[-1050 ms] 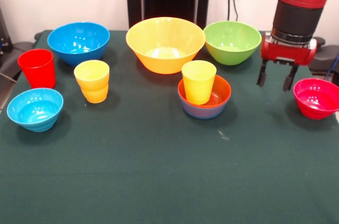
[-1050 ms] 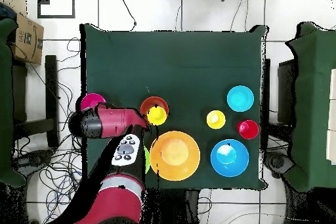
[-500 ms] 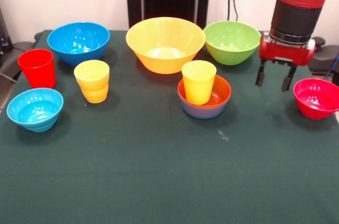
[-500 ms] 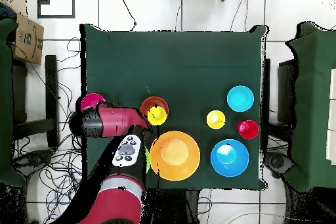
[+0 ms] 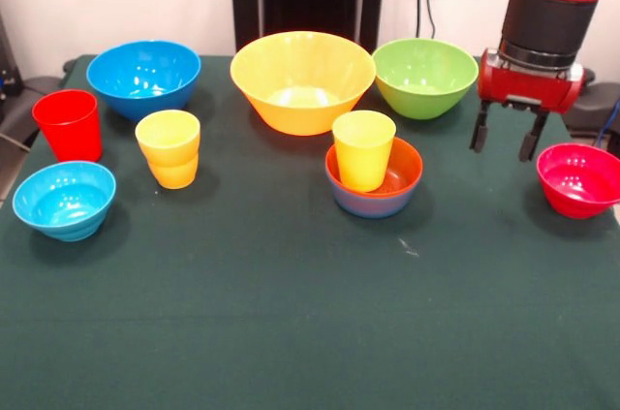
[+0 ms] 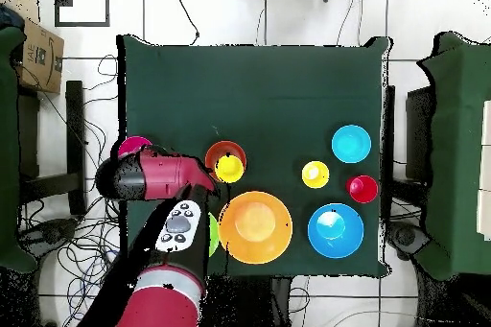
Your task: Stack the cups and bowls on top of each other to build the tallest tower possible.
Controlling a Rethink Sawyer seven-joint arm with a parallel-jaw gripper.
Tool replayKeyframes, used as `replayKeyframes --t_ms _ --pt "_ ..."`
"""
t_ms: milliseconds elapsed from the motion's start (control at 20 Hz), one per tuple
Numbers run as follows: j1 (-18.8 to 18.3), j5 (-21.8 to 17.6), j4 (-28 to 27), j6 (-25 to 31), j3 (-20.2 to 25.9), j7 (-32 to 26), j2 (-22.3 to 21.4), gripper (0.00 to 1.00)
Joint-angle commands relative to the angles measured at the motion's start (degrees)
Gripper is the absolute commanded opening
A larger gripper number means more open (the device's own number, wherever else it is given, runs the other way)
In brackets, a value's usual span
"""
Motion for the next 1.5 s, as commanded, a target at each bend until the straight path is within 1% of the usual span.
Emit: replayKeyframes --t_ms 50,250,500,700,850,1200,1500 --pt "3.10 3.31 -4.55 7.77 1.32 11.28 -0.51 1.00" --pt "3.87 4.23 -5.45 7.65 0.67 11.08 0.59 1.00" --pt "5.72 5.54 -5.78 6.15 -0.28 12.01 2.34 1.00" --pt "6.93 6.56 -6.09 6.09 -1.06 12.22 2.92 1.00" --pt "6.80 6.80 -6.25 5.98 -0.99 11.65 3.17 1.00" --pt "6.71 7.03 -5.71 1.88 -0.40 10.83 5.71 1.00" --pt "7.15 6.93 -6.14 0.27 -0.70 10.79 7.54 1.00"
